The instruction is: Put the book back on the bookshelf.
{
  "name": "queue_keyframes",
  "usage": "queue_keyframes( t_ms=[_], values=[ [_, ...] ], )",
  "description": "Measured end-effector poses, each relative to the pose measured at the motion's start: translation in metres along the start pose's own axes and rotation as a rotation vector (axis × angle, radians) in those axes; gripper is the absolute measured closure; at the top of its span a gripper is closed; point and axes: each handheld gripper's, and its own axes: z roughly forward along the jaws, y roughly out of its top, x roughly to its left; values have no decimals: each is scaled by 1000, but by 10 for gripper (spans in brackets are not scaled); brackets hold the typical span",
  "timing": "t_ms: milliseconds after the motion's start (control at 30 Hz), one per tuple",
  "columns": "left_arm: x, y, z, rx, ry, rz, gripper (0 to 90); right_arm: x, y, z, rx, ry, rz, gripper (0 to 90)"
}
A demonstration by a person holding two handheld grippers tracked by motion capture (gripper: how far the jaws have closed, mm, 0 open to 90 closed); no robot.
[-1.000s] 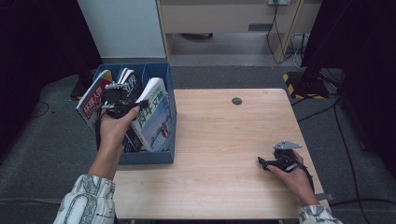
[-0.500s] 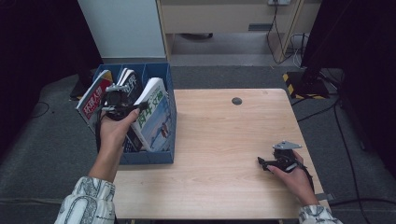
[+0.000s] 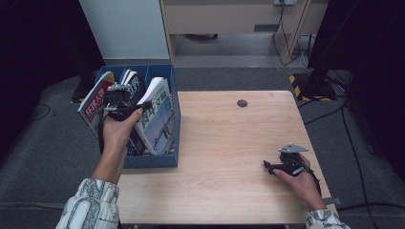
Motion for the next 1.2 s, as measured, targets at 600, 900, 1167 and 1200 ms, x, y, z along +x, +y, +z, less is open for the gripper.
queue_keyframes(
  t_ms=[600,900,1167,1200],
  values=[
    [11,8,17,-26,34,-43,732,0,0,0,-2,0,0,125],
    [12,8,24,-34,43,-49,732,0,0,0,-2,0,0,125],
    [10,9,30,-44,37,-67,732,0,0,0,0,2,-1,125],
    [9,9,31,-43,39,-62,732,0,0,0,0,2,-2,125]
  ],
)
